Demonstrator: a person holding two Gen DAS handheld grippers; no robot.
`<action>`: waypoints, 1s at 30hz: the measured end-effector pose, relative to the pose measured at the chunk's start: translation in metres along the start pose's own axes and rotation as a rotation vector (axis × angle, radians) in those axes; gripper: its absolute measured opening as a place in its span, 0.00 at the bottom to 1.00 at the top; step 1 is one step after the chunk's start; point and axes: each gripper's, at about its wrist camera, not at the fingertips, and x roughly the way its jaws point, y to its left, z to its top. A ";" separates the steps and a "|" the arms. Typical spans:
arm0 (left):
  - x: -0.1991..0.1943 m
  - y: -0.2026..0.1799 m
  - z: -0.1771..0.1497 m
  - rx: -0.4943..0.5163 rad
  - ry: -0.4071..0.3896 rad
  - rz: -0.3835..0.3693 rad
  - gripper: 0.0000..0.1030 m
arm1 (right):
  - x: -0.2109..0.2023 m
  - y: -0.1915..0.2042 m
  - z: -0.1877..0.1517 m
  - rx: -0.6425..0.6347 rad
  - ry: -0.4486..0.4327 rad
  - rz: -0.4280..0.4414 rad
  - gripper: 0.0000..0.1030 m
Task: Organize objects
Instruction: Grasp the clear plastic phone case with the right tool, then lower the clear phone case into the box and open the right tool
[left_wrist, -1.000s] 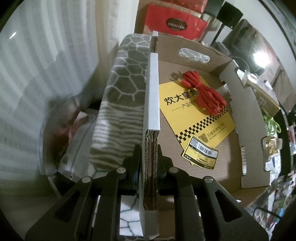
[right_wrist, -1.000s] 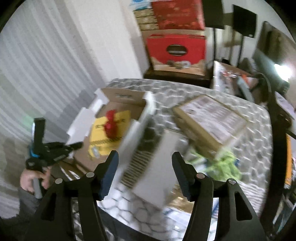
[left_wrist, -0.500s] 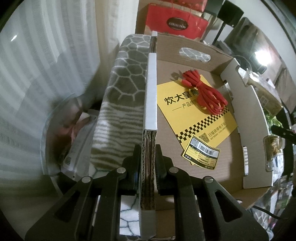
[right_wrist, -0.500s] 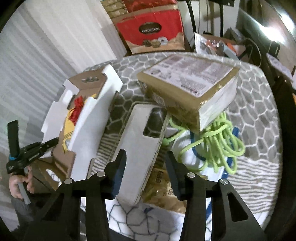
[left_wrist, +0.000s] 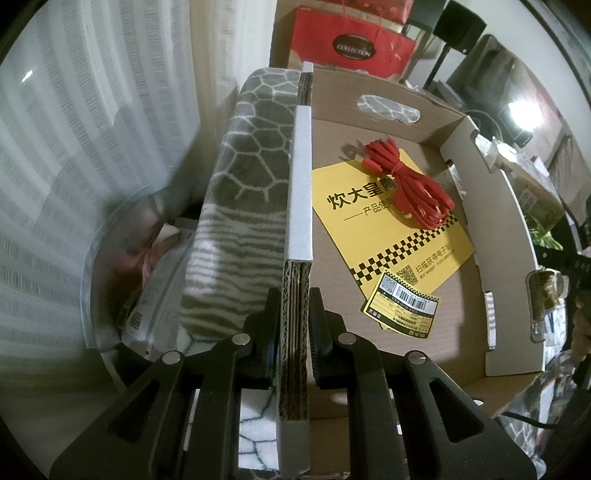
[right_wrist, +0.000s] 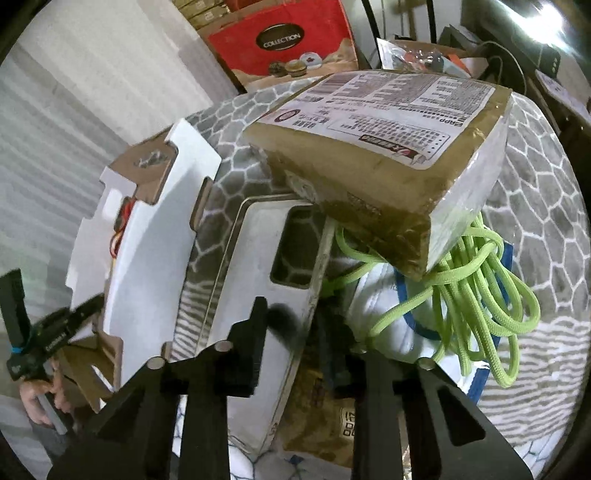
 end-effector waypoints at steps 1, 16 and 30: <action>0.000 0.000 0.000 0.000 0.000 0.000 0.12 | -0.003 -0.001 0.000 0.010 -0.010 0.010 0.16; 0.000 -0.001 0.000 0.000 0.000 0.000 0.12 | -0.058 0.036 0.001 -0.058 -0.132 0.087 0.07; -0.001 -0.001 0.002 0.000 0.001 -0.001 0.12 | -0.084 0.114 0.021 -0.204 -0.147 0.221 0.07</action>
